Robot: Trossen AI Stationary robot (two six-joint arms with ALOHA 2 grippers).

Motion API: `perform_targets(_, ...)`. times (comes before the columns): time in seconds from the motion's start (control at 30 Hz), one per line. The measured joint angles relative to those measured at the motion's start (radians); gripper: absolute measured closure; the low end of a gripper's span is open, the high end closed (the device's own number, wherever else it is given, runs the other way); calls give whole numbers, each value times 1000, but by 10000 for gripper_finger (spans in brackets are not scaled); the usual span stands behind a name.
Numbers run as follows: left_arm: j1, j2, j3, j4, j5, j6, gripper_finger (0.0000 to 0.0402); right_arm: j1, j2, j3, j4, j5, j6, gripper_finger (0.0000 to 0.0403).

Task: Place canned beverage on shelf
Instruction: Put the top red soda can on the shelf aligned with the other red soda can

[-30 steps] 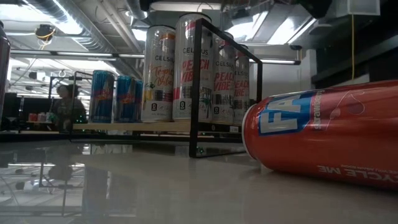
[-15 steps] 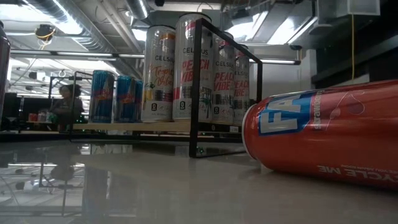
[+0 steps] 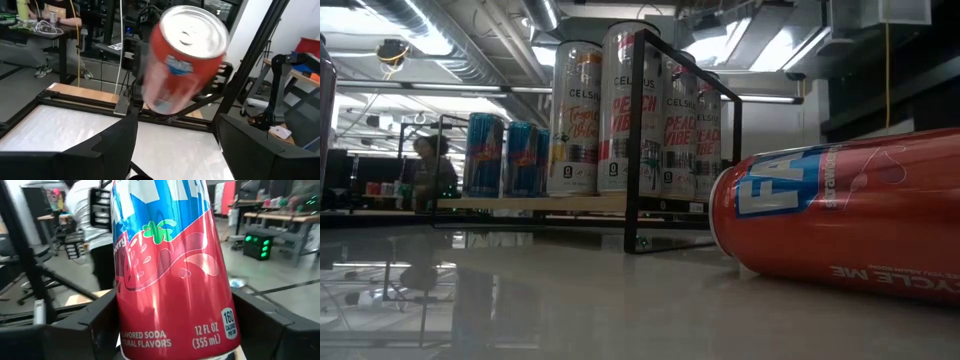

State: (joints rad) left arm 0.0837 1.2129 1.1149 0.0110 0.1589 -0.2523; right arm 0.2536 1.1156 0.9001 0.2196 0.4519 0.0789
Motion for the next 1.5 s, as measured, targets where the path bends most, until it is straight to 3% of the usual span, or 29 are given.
perform_targets(0.33,0,0,0,6,-88,-31,136,-54,0,0,26,-66,-33,97)
perform_targets(1.27,0,0,0,5,-66,-27,135,-52,0,0,26,-72,-33,96)
perform_targets(1.5,0,0,0,5,-73,-26,84,-52,0,0,26,-81,-33,97)
